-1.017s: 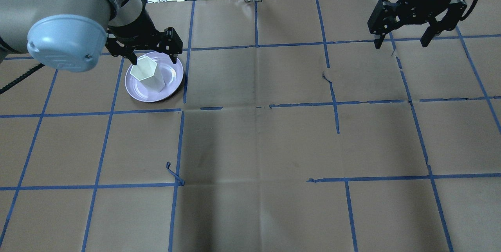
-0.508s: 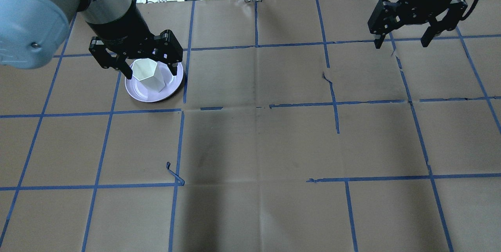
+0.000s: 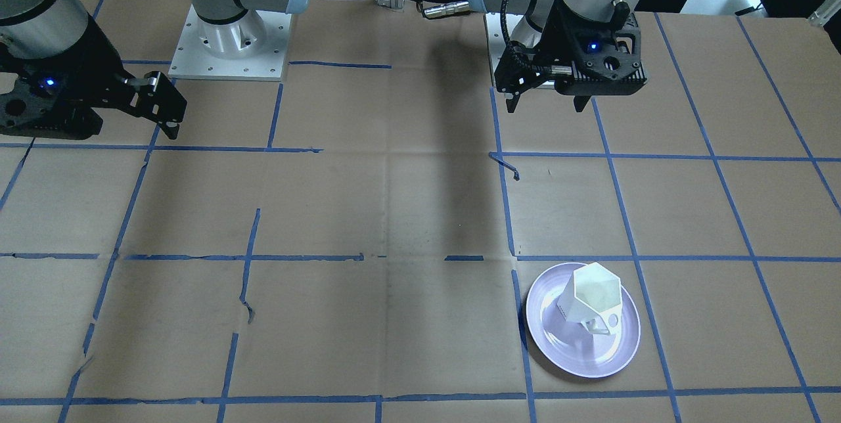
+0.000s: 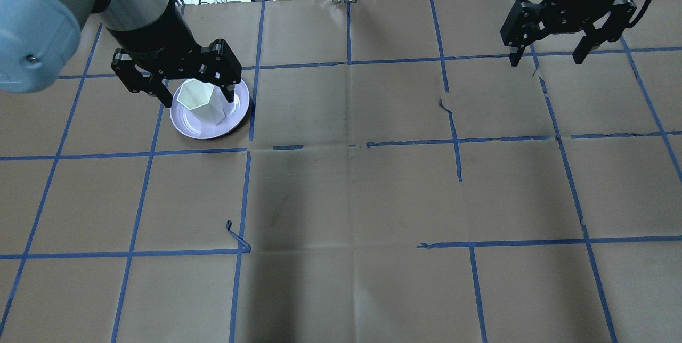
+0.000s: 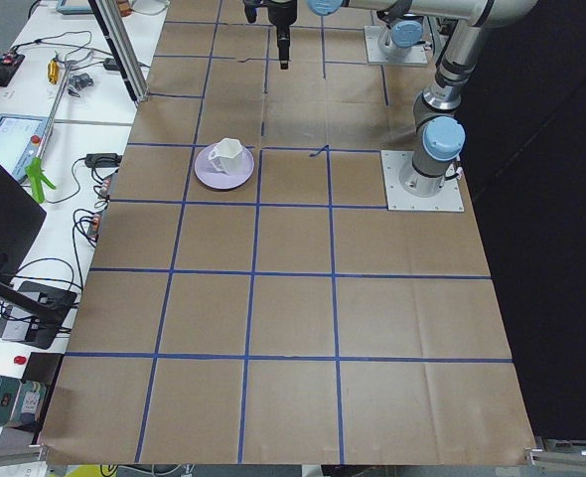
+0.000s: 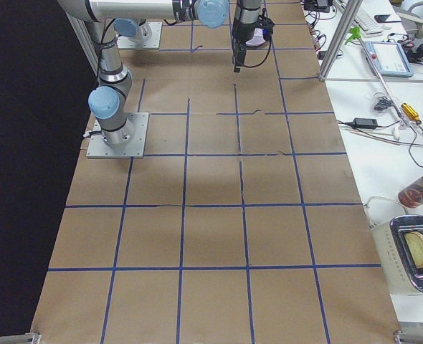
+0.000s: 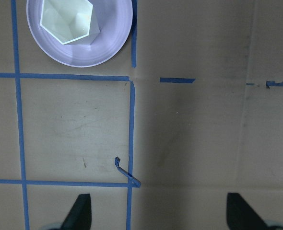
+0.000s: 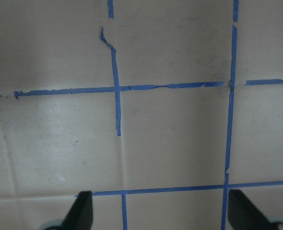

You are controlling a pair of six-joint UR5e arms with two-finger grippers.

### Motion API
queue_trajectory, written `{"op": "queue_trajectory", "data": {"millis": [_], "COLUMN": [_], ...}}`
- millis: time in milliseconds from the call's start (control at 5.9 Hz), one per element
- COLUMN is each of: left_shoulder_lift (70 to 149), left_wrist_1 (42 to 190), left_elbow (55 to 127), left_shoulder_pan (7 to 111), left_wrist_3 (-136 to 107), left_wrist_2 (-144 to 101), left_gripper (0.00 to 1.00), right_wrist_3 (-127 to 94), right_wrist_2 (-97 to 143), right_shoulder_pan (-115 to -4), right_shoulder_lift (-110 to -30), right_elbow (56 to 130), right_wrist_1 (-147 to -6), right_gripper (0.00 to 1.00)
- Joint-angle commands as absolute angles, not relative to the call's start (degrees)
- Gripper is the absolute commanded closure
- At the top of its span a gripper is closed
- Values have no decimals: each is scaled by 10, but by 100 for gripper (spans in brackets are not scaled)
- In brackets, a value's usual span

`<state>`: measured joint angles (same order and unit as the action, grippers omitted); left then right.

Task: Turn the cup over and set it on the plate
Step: 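Open the left gripper and raise it above the cup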

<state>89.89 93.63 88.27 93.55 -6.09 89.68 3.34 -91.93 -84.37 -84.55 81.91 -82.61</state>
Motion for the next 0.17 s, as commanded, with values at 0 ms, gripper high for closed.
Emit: {"op": "queue_trajectory", "data": {"millis": [0], "left_shoulder_lift": [898], "left_wrist_1": [936], "left_elbow": [882], "left_shoulder_pan": [934], "left_wrist_3": [-62], "left_wrist_2": [897], "left_gripper": [1], "right_wrist_3": [33], "right_wrist_2": [-919], "right_shoulder_pan": [-844], "right_shoulder_lift": [-846], "right_elbow": [819], "right_wrist_1": [-826], "right_gripper": [0]}}
